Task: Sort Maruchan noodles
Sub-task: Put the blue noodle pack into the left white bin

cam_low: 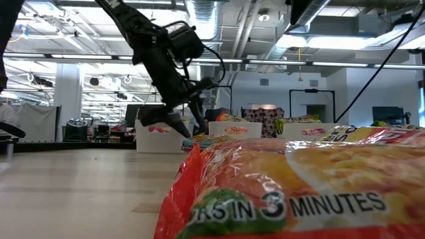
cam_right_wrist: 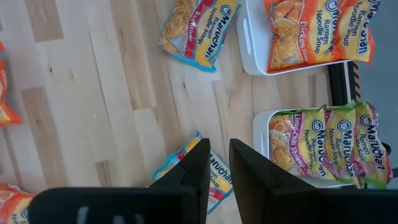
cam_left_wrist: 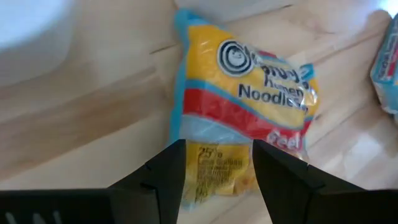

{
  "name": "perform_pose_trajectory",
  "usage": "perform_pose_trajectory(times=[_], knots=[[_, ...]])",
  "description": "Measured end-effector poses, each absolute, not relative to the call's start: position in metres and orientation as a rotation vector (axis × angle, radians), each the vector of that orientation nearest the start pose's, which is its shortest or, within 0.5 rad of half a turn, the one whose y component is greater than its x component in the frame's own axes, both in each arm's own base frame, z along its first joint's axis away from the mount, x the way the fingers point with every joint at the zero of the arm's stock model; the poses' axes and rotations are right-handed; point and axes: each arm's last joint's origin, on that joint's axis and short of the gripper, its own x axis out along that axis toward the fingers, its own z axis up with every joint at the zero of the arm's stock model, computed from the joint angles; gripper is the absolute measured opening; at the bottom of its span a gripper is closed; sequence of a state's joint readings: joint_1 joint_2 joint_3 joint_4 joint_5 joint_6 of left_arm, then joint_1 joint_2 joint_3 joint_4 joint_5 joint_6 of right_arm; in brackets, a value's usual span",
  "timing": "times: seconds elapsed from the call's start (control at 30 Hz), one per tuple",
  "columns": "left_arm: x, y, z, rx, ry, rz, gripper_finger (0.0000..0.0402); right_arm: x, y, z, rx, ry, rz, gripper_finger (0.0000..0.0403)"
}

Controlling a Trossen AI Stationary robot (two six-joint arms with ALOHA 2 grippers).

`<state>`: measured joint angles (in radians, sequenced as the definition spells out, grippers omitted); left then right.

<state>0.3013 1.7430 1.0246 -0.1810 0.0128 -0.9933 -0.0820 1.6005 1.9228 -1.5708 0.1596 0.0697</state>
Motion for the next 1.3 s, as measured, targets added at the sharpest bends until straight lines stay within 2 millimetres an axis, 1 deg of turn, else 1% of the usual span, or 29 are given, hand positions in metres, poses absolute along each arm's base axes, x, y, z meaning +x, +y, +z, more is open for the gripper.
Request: perform_pose_trajectory(times=[0.3, 0.37, 0.53, 0.6, 0.67, 0.77, 0.93, 1.0, 1.13, 1.3], knots=[[0.345, 0.105, 0.148, -1.121, 0.704, 0.666, 0.0171, 0.27, -0.03, 0.411, 0.001, 1.245, -0.25, 0.0085], [0.349, 0.104, 0.144, -1.131, 0.694, 0.647, 0.0171, 0.27, -0.03, 0.411, 0.001, 1.245, -0.251, 0.0085], [0.351, 0.101, 0.136, -1.151, 0.718, 0.652, 0.0168, 0.27, -0.032, 0.411, 0.001, 1.246, -0.252, 0.0085], [0.352, 0.098, 0.132, -1.152, 0.74, 0.649, 0.0157, 0.27, -0.032, 0.411, 0.001, 1.246, -0.252, 0.0085], [0.354, 0.096, 0.13, -1.156, 0.747, 0.632, 0.0134, 0.27, -0.032, 0.411, 0.001, 1.246, -0.252, 0.0085], [0.355, 0.092, 0.125, -1.151, 0.775, 0.626, 0.0089, 0.27, -0.032, 0.411, 0.001, 1.246, -0.252, 0.0085], [0.355, 0.091, 0.124, -1.132, 0.786, 0.617, 0.0016, 0.27, -0.032, 0.411, -0.001, 1.246, -0.251, 0.0085], [0.354, 0.091, 0.124, -1.12, 0.791, 0.613, 0.0005, 0.27, -0.032, 0.411, 0.0, 1.246, -0.251, 0.0085], [0.356, 0.089, 0.124, -1.115, 0.789, 0.582, 0.0002, 0.27, -0.032, 0.411, 0.0, 1.246, -0.251, 0.0085], [0.357, 0.082, 0.132, -1.11, 0.774, 0.535, 0.0, 0.27, -0.032, 0.411, 0.0, 1.246, -0.251, 0.0085]])
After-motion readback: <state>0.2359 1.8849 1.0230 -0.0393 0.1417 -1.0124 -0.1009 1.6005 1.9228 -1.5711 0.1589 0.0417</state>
